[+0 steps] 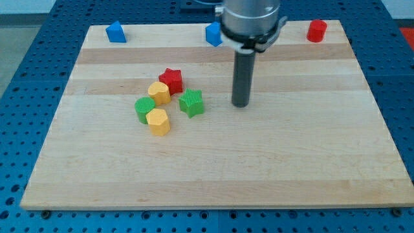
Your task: Move the green star towards the center left of the board
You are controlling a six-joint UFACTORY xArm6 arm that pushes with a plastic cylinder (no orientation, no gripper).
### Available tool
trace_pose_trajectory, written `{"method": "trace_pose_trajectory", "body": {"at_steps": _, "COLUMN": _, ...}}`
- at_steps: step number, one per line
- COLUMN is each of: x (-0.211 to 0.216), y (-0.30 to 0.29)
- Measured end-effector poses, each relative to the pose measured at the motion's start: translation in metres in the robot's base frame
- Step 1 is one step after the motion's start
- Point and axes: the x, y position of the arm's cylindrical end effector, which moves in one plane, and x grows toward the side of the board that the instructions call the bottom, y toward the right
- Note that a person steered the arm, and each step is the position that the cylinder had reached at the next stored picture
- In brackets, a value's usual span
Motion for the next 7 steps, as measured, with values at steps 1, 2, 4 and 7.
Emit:
{"method": "trace_pose_trajectory", "body": {"at_steps": 1, "x": 0.006, "y": -0.043}}
{"method": "trace_pose_trajectory", "body": {"at_steps": 2, "x": 0.006, "y": -0.084}}
{"method": "trace_pose_trajectory", "body": {"at_steps": 4, "x": 0.006, "y": -0.129}}
{"method": "trace_pose_trajectory", "body": {"at_steps": 7, "x": -0.022, "y": -0.144}}
